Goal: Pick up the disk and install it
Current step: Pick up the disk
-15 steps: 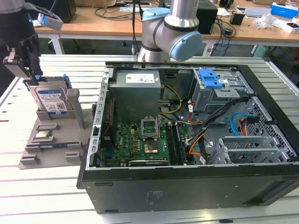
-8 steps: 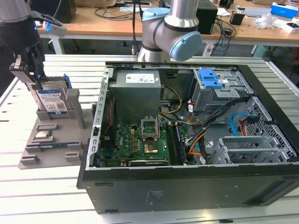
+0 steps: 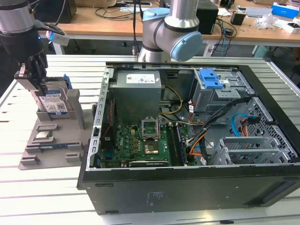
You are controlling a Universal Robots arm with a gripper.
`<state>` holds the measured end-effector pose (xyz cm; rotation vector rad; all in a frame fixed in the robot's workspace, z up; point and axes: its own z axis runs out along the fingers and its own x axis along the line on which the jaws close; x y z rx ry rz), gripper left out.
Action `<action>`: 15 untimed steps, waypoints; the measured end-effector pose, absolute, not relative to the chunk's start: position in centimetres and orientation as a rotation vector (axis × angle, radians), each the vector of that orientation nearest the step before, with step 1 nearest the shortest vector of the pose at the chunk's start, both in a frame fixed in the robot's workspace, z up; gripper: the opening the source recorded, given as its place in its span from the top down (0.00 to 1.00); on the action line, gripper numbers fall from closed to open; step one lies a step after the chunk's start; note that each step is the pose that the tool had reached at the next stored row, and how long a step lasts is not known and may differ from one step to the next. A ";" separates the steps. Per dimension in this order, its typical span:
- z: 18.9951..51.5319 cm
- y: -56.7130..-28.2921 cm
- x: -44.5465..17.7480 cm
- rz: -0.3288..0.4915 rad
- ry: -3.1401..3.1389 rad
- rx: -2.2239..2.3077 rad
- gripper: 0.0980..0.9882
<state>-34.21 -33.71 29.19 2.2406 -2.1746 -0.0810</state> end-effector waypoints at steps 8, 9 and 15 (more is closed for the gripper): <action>29.1 -33.7 -34.2 -0.036 -2.194 2.262 0.57; 29.2 -33.7 -34.2 -0.036 -2.194 2.262 0.57; 29.2 -33.7 -34.2 -0.033 -2.195 2.263 0.70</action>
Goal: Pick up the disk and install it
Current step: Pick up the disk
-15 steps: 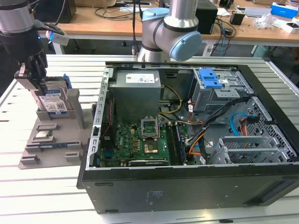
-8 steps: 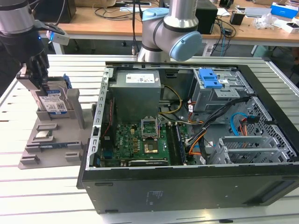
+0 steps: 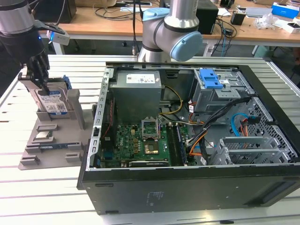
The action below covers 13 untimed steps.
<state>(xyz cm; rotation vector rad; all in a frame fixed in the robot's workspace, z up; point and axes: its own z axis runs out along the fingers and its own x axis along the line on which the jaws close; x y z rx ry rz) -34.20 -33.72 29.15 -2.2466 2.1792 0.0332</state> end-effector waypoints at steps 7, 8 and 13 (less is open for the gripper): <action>29.2 -33.7 -34.2 0.031 2.178 -2.246 0.70; 29.2 -33.7 -34.2 0.031 2.178 -2.245 0.70; 29.2 -33.7 -34.2 0.029 2.177 -2.245 0.70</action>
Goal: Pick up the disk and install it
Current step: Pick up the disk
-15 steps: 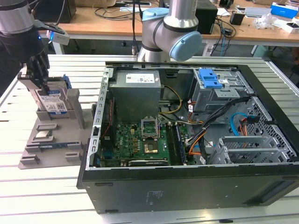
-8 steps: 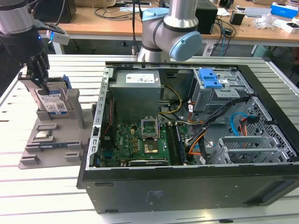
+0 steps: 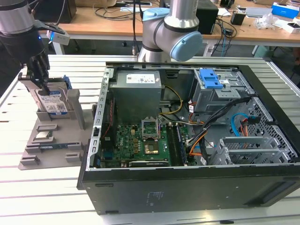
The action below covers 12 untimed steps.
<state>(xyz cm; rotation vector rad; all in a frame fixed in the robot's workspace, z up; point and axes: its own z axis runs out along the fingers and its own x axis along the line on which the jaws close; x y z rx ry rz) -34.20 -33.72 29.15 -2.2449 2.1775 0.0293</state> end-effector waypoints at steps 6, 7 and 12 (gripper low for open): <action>29.9 -33.6 -34.2 0.029 2.178 -2.245 0.70; 30.2 -33.6 -34.2 0.029 2.178 -2.245 0.70; 31.8 -33.2 -34.2 0.029 2.177 -2.245 0.70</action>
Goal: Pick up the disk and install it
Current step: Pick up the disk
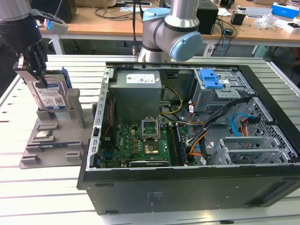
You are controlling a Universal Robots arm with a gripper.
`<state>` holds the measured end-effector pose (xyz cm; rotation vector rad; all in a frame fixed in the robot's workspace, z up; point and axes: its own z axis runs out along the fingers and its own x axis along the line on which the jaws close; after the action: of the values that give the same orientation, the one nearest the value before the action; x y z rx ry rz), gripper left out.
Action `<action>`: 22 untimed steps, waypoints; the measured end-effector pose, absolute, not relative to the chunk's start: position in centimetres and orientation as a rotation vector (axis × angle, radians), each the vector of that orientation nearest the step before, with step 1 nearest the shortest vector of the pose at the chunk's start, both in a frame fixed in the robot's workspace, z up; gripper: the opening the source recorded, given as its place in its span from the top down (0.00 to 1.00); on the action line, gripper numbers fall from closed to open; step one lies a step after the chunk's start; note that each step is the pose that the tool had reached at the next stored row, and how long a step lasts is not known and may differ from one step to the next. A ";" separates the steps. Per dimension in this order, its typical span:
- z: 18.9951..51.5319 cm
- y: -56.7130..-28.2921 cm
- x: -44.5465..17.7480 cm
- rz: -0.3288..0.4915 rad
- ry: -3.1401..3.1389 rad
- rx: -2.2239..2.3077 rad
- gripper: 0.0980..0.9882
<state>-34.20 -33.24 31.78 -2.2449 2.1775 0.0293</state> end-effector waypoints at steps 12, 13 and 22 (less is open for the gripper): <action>36.2 -32.2 -34.2 0.029 2.178 -2.245 0.70; 36.5 -32.2 -34.2 0.029 2.178 -2.245 0.70; 40.1 -31.7 -34.2 0.027 2.178 -2.246 0.70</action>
<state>-34.20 -31.65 40.06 -2.2459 2.1783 0.0274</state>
